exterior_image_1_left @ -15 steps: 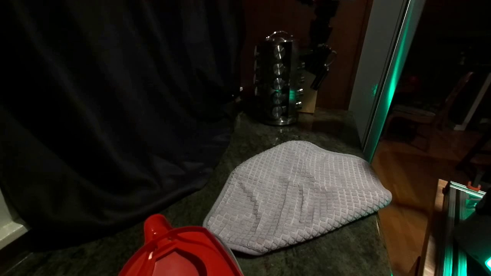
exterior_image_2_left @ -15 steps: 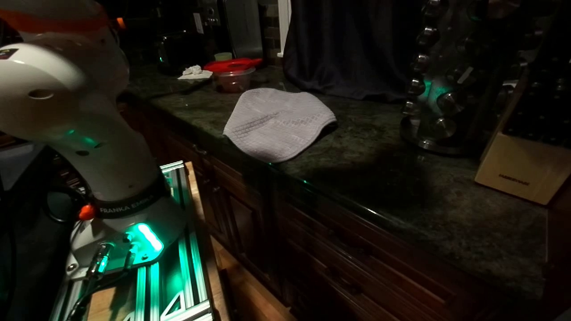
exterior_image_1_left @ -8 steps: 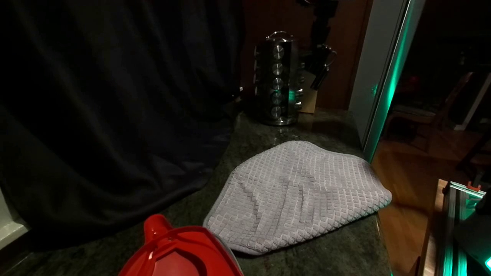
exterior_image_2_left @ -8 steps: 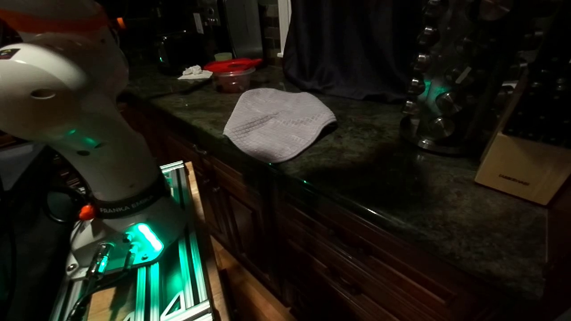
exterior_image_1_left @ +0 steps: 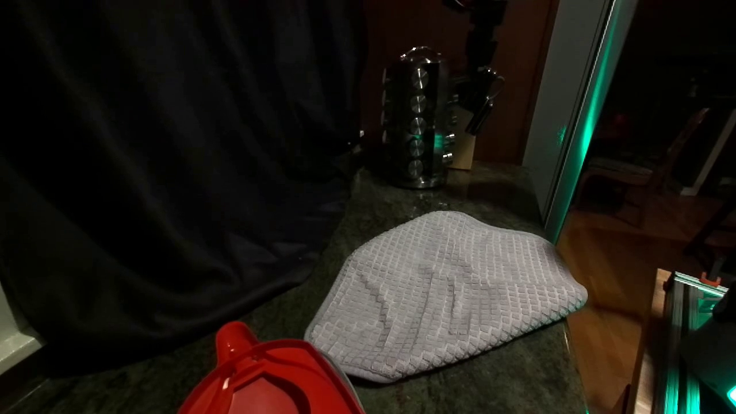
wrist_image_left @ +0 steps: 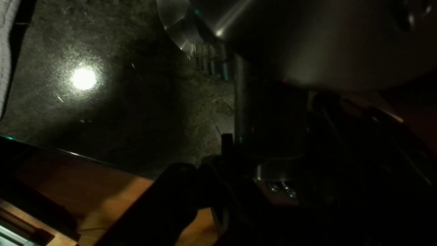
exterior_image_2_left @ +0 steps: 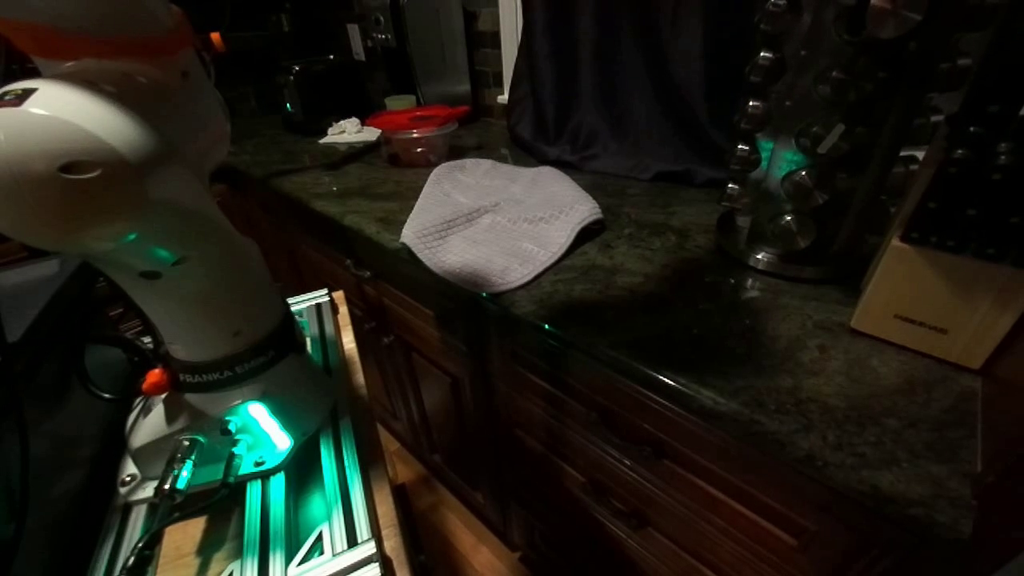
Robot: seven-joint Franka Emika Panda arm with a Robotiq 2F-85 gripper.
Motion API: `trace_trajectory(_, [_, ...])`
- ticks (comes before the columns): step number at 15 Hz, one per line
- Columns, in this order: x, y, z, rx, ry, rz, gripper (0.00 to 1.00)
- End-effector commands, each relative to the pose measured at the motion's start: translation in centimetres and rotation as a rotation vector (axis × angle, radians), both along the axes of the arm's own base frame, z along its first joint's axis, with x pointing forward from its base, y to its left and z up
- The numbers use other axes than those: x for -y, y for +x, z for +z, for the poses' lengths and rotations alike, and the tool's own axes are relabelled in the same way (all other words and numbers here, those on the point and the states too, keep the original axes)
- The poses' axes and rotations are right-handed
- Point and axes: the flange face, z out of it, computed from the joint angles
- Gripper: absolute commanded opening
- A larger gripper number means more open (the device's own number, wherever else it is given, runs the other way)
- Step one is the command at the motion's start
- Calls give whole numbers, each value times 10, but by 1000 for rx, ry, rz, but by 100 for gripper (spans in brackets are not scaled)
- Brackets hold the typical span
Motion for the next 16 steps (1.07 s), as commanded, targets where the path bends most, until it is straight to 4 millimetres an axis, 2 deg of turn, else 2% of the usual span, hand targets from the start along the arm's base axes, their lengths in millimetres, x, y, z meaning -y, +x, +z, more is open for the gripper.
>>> trace_trajectory(1, [7,-17,22,33,-51,5,25])
trace_trajectory(8, [-4,-22,22,54,9,-118,25])
trace_trajectory(16, [9,-32,24,28,-60,-14,25])
